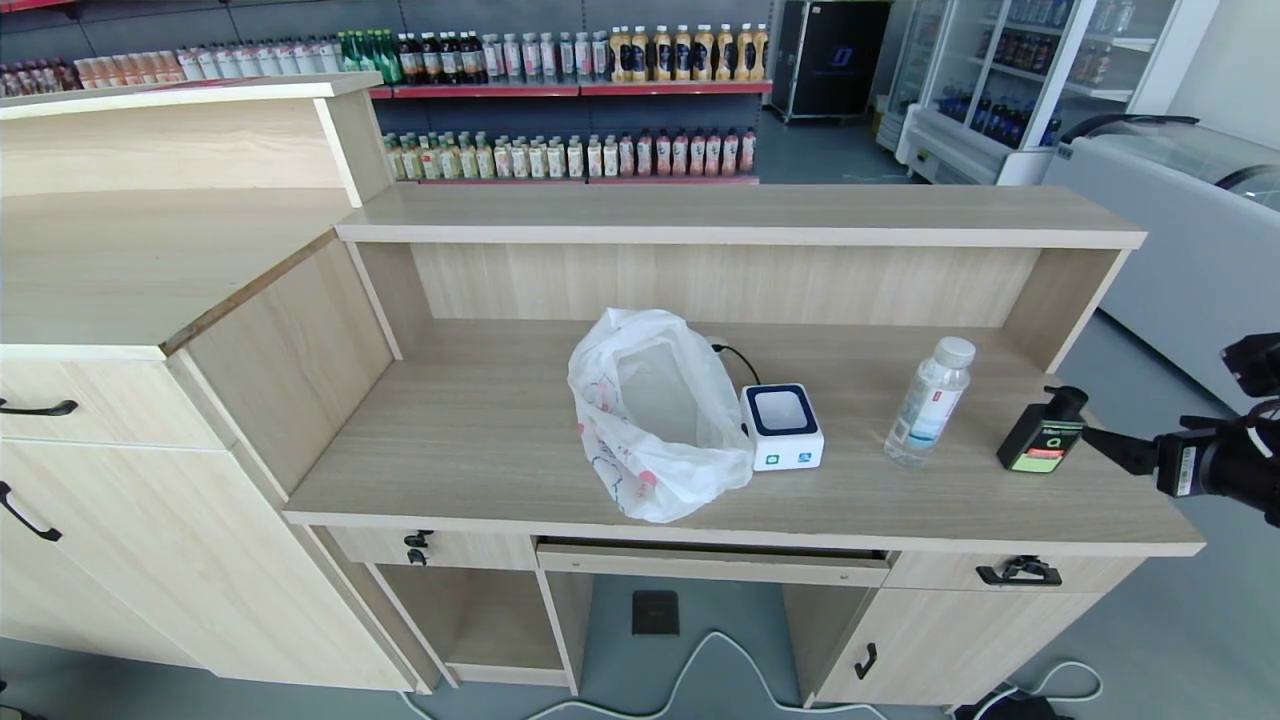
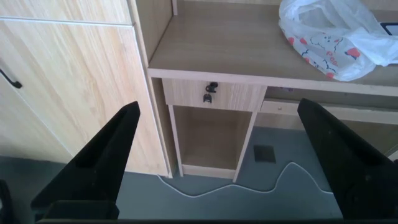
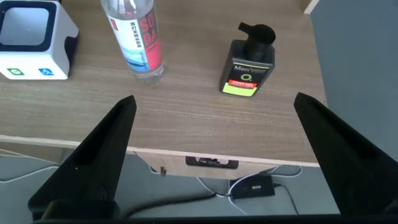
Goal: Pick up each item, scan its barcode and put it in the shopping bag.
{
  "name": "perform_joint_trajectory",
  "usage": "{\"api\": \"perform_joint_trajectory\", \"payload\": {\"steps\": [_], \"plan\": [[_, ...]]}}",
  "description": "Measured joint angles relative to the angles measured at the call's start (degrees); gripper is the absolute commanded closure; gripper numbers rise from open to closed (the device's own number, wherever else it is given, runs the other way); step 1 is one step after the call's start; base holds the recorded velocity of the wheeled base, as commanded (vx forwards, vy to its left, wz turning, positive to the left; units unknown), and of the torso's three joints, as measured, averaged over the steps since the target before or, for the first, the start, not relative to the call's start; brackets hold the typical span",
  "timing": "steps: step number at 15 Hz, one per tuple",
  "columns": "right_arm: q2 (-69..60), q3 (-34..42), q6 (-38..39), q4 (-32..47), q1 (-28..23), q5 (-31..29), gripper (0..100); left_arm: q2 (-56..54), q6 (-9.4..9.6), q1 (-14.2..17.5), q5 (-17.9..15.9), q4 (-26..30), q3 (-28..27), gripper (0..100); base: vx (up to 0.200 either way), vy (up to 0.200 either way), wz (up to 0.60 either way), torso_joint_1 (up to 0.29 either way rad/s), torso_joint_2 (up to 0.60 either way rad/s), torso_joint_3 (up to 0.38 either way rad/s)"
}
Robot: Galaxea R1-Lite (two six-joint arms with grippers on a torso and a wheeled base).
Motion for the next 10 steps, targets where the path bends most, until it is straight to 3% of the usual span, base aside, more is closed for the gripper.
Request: {"api": "perform_joint_trajectory", "payload": {"steps": [5,10], "plan": [[11.2,-8.9,0.4,-5.1,0.1,0.3,0,0.0,0.0,0.0,0.0,0.0,0.0,0,0.0,0.0,0.0,0.0,0.0,0.0],[17.4,-13.7,0.4,-7.1,4.2,3.5,0,0.0,0.02,0.0,0.0,0.0,0.0,0,0.0,0.0,0.0,0.0,0.0,0.0]]}}
